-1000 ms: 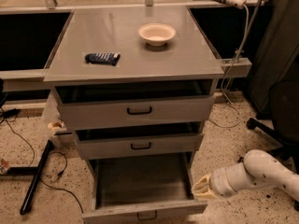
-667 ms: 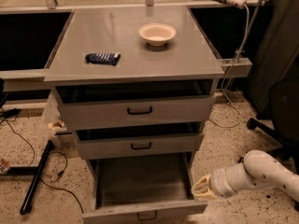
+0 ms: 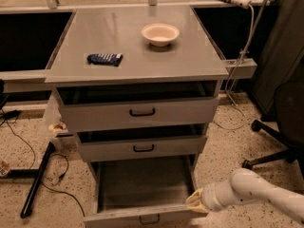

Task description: Close bottom drawer

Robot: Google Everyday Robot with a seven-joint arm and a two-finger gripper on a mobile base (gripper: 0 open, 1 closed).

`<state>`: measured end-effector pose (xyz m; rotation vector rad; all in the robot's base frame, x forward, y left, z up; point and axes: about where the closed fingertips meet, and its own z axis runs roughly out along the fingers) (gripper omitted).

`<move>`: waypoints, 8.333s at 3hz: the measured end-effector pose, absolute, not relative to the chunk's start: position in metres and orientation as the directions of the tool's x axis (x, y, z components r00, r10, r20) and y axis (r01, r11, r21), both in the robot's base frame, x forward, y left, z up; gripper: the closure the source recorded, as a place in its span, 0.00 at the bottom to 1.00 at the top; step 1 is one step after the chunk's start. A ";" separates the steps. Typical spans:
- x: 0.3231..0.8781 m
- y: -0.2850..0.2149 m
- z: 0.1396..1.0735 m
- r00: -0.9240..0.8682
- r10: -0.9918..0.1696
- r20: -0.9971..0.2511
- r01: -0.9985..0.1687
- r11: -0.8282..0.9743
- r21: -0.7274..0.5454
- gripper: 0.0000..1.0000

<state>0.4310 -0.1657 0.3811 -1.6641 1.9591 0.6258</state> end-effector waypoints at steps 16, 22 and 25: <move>0.437 -0.116 0.188 0.014 -0.825 -0.565 -0.996 0.041 -0.084 0.38; 0.598 -0.169 0.141 -0.058 -0.845 -0.532 -0.991 0.115 -0.075 0.81; 0.599 -0.162 0.143 -0.040 -0.845 -0.534 -0.992 0.099 -0.082 0.11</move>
Offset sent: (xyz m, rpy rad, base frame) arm 0.0577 -0.0149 -0.1693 -0.2223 -0.1815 -0.1170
